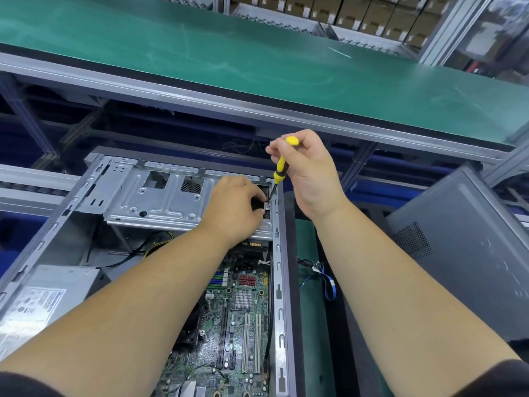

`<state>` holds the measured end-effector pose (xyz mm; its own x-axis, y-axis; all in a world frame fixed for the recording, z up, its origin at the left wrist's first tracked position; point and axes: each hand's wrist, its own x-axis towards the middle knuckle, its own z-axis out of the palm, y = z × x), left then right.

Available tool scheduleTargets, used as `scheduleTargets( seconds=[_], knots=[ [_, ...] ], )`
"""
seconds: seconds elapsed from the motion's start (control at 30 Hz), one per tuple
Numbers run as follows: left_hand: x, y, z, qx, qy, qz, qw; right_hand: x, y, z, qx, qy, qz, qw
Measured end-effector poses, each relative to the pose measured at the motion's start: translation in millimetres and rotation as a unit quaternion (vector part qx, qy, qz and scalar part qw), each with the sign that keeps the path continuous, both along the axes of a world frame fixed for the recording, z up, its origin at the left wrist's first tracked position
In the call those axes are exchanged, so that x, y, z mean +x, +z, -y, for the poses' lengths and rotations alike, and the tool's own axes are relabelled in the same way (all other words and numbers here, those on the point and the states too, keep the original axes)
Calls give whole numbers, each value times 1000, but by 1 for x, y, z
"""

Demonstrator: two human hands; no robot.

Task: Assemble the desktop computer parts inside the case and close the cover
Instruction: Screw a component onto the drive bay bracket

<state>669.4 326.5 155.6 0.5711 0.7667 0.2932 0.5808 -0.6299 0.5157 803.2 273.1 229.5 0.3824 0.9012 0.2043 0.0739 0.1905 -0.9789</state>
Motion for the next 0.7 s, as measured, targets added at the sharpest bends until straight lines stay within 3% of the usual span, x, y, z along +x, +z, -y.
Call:
scheduleTargets(
  seconds=[0.13,0.3,0.37,0.47,0.7],
  knots=[
    [0,0,0,2,-2,-5,1000,-6,-1,-3,-19,-9,28,999],
    [0,0,-1,1,4,-6,1000,-7,1,-1,9,37,-38,999],
    [-1,0,-1,-3,4,-4,1000,-6,2,3,-6,4,72,997],
    [-1,0,0,-3,3,-2,1000,0,2,9,-31,-39,267,962],
    [-1,1,0,-5,5,-6,1000,0,9,9,-85,-103,370,919]
  ],
)
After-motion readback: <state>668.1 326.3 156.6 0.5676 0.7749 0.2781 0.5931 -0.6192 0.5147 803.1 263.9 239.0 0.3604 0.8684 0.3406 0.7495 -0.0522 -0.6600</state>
